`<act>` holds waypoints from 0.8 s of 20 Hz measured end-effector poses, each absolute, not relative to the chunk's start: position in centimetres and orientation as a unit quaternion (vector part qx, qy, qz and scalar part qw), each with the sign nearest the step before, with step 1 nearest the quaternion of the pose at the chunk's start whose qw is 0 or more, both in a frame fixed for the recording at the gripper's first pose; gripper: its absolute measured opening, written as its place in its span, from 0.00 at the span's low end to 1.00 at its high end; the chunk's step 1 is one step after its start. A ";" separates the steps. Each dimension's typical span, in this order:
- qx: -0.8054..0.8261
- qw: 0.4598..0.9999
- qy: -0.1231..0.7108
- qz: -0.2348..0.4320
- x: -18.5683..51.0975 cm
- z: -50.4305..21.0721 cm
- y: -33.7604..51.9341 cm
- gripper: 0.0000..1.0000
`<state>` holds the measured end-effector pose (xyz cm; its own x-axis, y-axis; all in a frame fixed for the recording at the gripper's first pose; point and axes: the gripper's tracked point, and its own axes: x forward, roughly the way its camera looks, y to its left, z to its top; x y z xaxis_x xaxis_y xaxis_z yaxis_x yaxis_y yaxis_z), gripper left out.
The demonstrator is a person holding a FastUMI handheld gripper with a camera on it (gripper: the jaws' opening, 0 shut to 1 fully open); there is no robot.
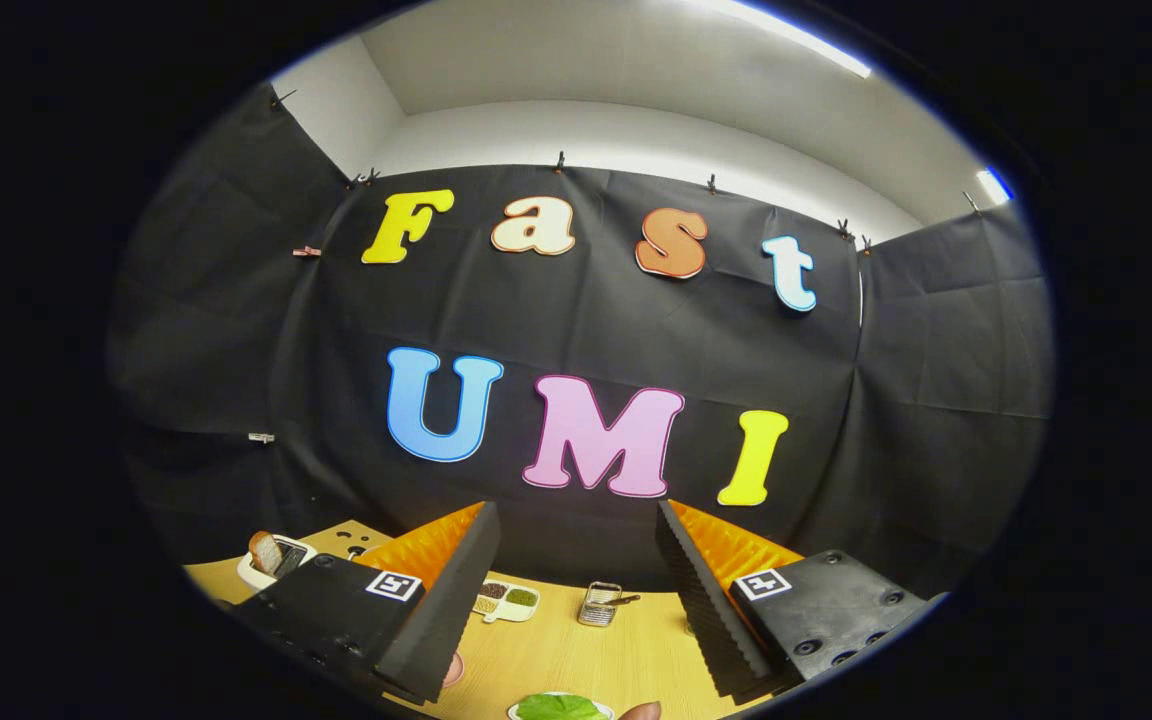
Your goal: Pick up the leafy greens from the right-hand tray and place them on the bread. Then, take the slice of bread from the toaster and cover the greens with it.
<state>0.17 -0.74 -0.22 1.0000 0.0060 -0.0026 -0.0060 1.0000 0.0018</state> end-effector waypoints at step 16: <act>0.016 0.994 0.082 0.067 0.6 -8.9 -2.0 0.97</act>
